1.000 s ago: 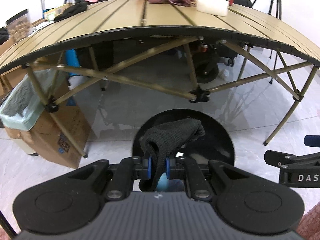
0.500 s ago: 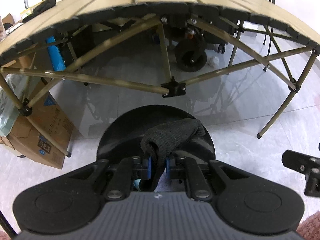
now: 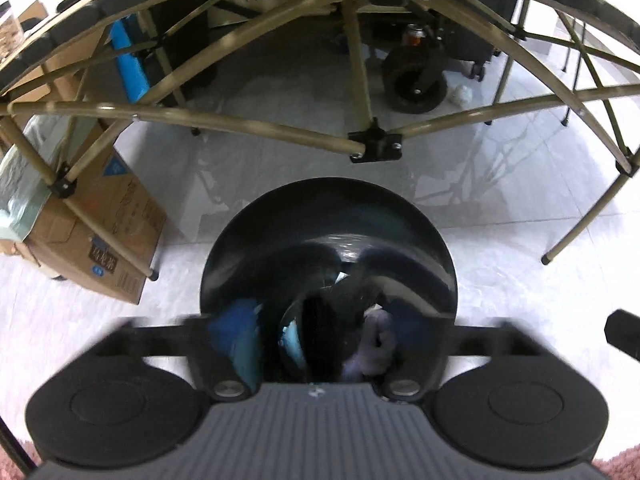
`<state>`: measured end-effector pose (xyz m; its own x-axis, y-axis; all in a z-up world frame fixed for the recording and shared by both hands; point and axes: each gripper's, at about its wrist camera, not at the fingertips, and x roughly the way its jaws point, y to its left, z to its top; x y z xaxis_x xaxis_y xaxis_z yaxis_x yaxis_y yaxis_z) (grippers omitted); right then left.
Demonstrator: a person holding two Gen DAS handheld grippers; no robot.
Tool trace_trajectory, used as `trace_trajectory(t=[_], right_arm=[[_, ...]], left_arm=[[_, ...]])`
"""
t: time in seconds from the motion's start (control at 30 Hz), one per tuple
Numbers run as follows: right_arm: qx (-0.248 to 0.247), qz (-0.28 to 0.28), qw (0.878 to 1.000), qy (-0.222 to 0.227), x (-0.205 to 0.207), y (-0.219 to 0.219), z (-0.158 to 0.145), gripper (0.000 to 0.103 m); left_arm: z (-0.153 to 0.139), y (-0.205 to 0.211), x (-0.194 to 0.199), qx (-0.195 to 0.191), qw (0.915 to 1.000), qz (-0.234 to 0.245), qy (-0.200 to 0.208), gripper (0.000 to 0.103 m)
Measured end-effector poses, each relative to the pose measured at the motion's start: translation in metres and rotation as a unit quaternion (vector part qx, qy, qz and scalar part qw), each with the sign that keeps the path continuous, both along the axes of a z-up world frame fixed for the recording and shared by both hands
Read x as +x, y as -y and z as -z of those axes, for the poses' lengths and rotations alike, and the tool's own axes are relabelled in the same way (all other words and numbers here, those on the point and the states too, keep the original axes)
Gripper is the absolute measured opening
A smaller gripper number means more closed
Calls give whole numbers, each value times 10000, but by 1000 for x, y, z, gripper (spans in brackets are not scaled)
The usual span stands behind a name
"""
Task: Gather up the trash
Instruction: 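Lower the left tool into the bin and release the black hat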
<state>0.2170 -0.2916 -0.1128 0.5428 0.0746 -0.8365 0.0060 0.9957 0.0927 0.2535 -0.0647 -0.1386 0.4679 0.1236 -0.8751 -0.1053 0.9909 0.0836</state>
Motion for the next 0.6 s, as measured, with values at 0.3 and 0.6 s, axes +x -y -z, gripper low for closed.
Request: trace_trajectory(t=[0.3,0.6], right_arm=[[26,20,10000,-42,2,2,3,103],[52,-21,10000,-60,3,0,4,103]], left_arm=[[-3,4,-1,5,10000,30,-57,103],[-4,1,-3,-92,9998,-60,-155,103]])
